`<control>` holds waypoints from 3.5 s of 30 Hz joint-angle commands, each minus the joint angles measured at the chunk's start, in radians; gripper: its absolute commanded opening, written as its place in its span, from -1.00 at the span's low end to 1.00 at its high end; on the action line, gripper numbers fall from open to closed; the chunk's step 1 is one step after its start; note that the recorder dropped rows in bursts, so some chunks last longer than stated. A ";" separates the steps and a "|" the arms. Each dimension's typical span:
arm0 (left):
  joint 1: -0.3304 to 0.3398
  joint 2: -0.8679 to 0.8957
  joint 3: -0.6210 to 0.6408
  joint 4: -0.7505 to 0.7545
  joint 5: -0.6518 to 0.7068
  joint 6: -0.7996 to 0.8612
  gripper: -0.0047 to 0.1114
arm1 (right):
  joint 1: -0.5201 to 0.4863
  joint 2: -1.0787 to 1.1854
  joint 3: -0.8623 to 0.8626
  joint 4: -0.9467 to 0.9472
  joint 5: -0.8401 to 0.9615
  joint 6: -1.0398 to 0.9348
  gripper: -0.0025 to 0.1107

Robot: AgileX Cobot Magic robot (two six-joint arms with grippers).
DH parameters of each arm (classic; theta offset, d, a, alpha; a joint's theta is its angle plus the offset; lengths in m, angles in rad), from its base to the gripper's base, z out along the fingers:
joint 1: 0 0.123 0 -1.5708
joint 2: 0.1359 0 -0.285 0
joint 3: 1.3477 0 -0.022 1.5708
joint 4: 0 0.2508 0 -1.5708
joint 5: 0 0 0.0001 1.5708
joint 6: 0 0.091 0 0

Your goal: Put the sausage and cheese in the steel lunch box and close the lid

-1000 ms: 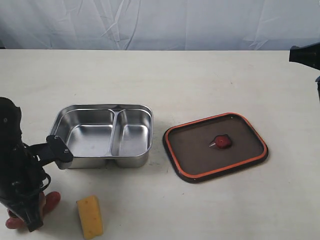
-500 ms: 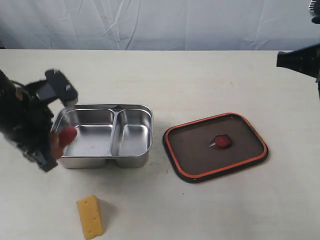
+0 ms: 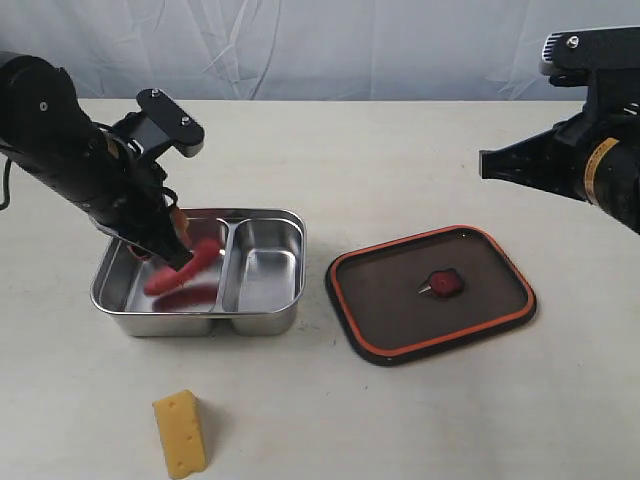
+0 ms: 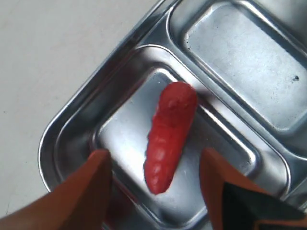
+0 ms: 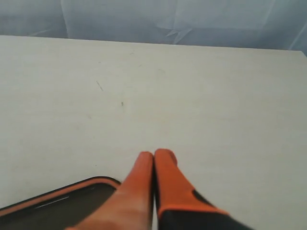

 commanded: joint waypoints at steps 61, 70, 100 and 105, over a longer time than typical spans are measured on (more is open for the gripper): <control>0.547 -0.568 -0.008 0.421 -0.064 -0.610 -0.92 | 0.628 0.506 -0.249 0.964 -0.644 -0.740 0.16; 0.547 -0.568 -0.008 0.419 -0.064 -0.610 -0.92 | 0.628 0.609 -0.340 0.969 -0.583 -0.740 0.16; 0.547 -0.568 -0.008 0.395 -0.064 -0.605 -0.92 | 0.507 0.343 -0.403 0.718 -0.232 -0.718 -0.96; 0.547 -0.568 -0.008 0.382 -0.064 -0.605 -0.92 | 0.403 0.396 -0.403 0.718 -0.359 -0.718 -0.96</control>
